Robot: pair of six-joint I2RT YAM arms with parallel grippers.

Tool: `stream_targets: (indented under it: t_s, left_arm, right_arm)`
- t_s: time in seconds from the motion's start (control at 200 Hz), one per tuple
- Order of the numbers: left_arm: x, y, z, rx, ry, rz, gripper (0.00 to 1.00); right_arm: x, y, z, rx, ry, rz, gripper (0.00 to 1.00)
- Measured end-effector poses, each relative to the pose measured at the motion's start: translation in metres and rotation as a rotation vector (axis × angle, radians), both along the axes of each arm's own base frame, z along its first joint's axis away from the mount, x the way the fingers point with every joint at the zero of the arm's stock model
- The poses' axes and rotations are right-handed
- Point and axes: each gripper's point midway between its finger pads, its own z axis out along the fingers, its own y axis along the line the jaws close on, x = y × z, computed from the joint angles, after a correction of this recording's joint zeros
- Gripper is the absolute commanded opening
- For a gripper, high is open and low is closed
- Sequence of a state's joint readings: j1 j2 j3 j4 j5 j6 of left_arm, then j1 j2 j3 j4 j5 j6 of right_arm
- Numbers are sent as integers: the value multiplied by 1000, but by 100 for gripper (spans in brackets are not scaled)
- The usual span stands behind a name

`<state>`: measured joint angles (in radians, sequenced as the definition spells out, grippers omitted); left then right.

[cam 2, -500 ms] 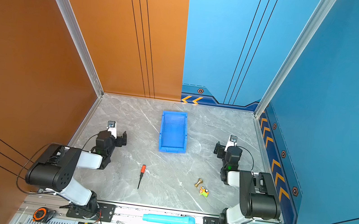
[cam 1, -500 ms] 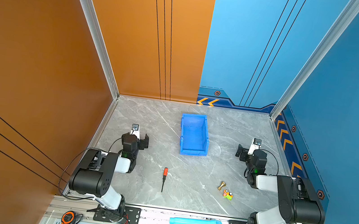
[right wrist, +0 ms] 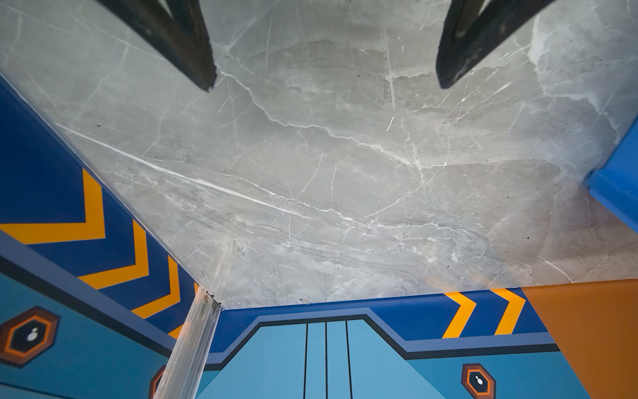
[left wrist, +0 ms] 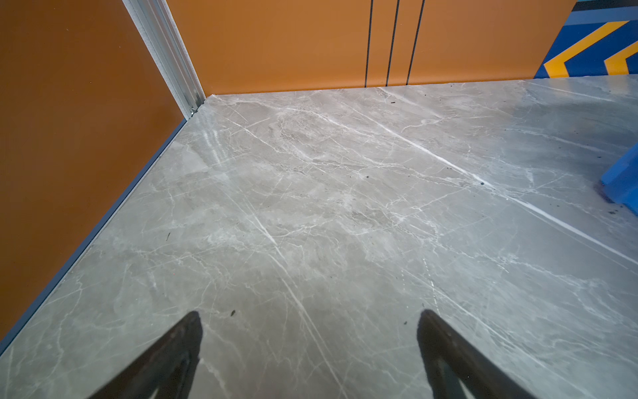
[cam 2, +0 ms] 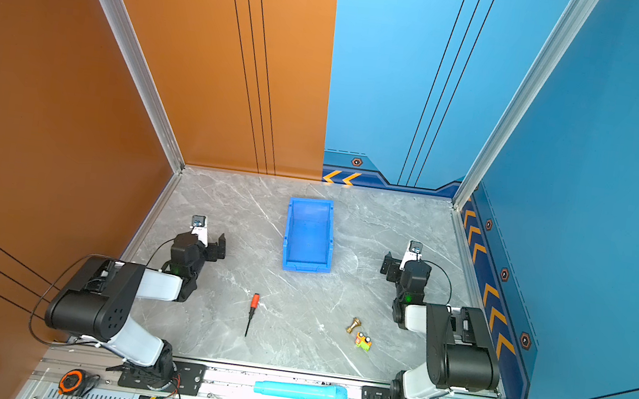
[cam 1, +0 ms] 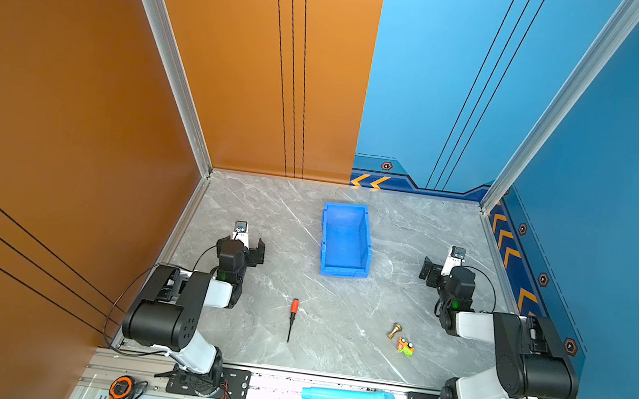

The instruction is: Put the screwdriver in the bin

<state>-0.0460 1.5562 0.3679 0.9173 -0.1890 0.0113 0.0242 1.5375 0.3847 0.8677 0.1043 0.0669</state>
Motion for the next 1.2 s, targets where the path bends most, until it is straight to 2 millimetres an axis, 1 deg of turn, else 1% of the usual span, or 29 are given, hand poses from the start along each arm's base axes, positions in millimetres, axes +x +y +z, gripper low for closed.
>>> stream_targets:
  t_s: [1.016, 1.116, 1.202]
  left_arm:
    - [0, 0, 1, 0, -1, 0, 98]
    - [-1, 0, 9, 0, -15, -1, 98]
    - [-4, 0, 22, -2, -34, 1, 98]
  right_arm:
    - [-1, -1, -1, -3, 5, -7, 100]
    - [-4, -4, 4, -10, 7, -25, 100]
    - [-6, -4, 16, -12, -6, -27, 100]
